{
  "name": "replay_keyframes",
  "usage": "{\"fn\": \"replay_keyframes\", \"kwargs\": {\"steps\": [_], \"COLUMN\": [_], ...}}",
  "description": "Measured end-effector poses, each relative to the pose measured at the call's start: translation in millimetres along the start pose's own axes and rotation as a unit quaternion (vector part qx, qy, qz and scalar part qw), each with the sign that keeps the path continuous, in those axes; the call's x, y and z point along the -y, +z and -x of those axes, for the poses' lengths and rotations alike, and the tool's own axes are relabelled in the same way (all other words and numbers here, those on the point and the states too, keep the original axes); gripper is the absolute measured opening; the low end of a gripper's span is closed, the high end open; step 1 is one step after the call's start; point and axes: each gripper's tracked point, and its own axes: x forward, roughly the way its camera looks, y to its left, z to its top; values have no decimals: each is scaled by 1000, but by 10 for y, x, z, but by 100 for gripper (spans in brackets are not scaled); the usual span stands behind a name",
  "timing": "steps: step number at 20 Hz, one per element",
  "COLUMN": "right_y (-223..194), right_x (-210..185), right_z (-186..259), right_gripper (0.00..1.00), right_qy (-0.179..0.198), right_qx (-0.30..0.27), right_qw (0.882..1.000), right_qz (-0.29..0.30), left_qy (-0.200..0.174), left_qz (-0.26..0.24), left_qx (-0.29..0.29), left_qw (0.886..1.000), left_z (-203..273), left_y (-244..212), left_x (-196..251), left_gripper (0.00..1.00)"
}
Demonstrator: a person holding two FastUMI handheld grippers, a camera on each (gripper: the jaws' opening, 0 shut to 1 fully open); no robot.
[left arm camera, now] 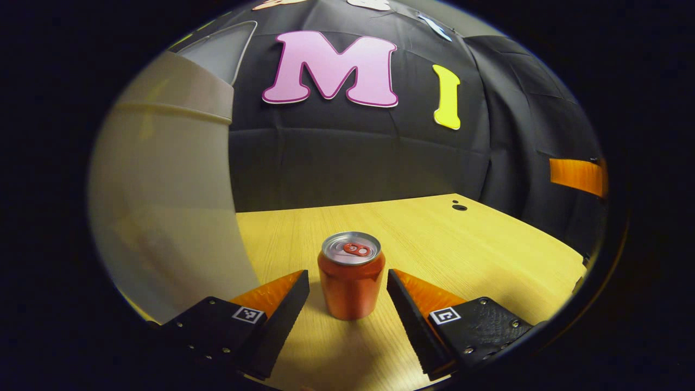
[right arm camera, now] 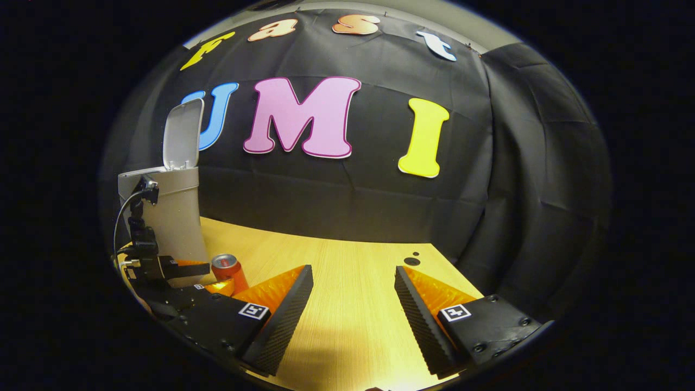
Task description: Press the lid of the desktop garbage bin to open it, pick up the crumpled paper on the desktop and throw it into the bin, then pick up the pop can on the desktop and drop it into the bin, and finally close the garbage bin lid.
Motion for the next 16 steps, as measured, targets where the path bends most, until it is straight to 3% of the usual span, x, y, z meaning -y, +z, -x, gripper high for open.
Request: {"fn": "replay_keyframes", "kwargs": {"steps": [6, 16], "right_y": [-323, -370], "right_x": [-10, -14], "right_z": [-30, -63], "right_gripper": [98, 98], "right_qy": [1, 3], "right_qx": [-31, -41], "right_qw": [999, 999], "right_qz": [-7, -10], "left_qy": [-6, -5], "left_qz": [-26, -9], "left_qx": [14, 6], "left_qw": [1000, 1000], "left_z": [-261, -372], "left_y": [48, -68], "left_x": [50, 28], "left_gripper": [95, 95]}}
